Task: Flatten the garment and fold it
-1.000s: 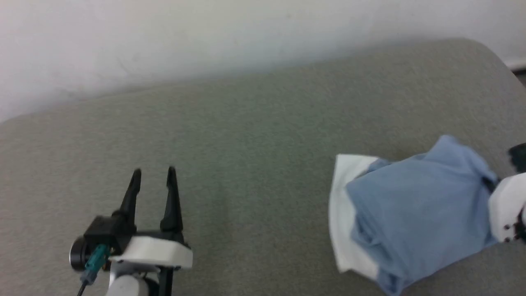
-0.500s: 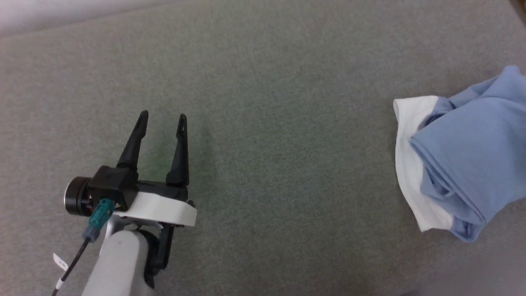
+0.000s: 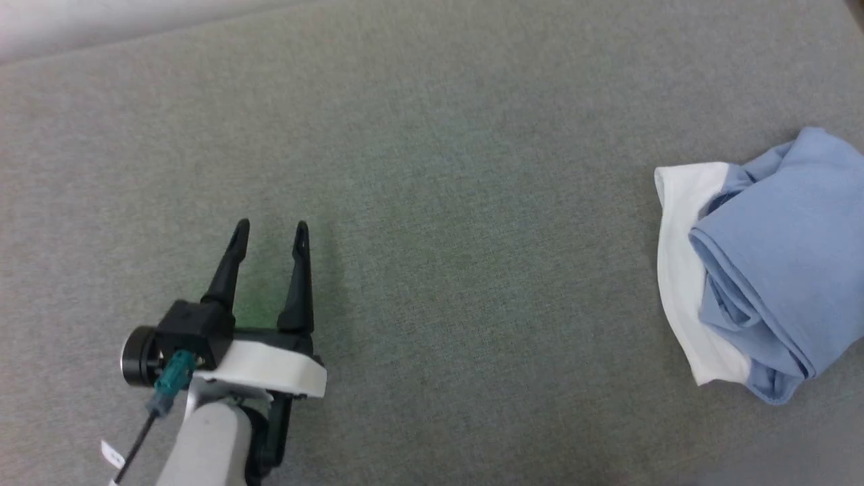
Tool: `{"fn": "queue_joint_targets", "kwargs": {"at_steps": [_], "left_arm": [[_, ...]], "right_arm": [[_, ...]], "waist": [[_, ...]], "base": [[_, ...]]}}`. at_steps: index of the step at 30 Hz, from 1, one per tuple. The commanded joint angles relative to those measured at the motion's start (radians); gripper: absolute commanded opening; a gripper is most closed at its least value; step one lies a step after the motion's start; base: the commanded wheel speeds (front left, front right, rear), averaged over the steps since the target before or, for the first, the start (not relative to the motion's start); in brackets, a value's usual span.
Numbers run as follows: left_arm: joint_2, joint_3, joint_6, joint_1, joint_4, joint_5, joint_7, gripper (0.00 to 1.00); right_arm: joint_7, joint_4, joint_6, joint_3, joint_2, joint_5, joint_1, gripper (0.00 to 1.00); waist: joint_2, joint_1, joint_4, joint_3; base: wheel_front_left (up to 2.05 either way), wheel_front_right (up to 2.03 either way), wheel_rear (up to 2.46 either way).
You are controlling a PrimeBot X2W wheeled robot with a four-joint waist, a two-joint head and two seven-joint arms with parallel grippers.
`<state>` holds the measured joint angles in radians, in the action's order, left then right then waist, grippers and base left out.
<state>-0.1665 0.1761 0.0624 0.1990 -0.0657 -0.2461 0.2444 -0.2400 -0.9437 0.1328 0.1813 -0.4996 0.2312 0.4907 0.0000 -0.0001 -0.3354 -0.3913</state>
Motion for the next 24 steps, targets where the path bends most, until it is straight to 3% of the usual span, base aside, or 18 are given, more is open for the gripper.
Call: {"fn": "queue_joint_targets", "kwargs": {"at_steps": [1, 9, 15, 24], "left_arm": [[0.005, -0.005, 0.003, -0.02, -0.007, -0.005, 0.008, 1.0], [0.039, -0.021, 0.015, -0.101, -0.037, -0.021, 0.016, 1.0], [0.058, -0.042, 0.015, -0.138, -0.032, -0.031, 0.017, 1.0], [0.049, -0.092, 0.003, -0.177, -0.028, -0.009, 0.017, 1.0]], "right_arm": [[-0.012, 0.034, -0.002, 0.009, 0.017, -0.012, -0.045, 1.0], [-0.021, 0.372, -0.002, 0.057, 0.191, -0.049, -0.322, 1.0], [0.017, 0.63, -0.002, 0.039, 0.329, -0.084, -0.426, 1.0], [0.081, 0.89, -0.002, -0.046, 0.405, -0.121, -0.456, 1.0]], "waist": [[0.0, 0.0001, 0.041, 0.083], [0.0, 0.0001, 0.129, 0.236], [0.0, 0.0001, 0.226, 0.292], [0.0, 0.0001, 0.354, 0.342]], "base": [[0.0, 0.0, 0.0], [0.0, 0.0, 0.0], [0.0, 0.0, 0.0], [0.0, 0.0, 0.0]]}}
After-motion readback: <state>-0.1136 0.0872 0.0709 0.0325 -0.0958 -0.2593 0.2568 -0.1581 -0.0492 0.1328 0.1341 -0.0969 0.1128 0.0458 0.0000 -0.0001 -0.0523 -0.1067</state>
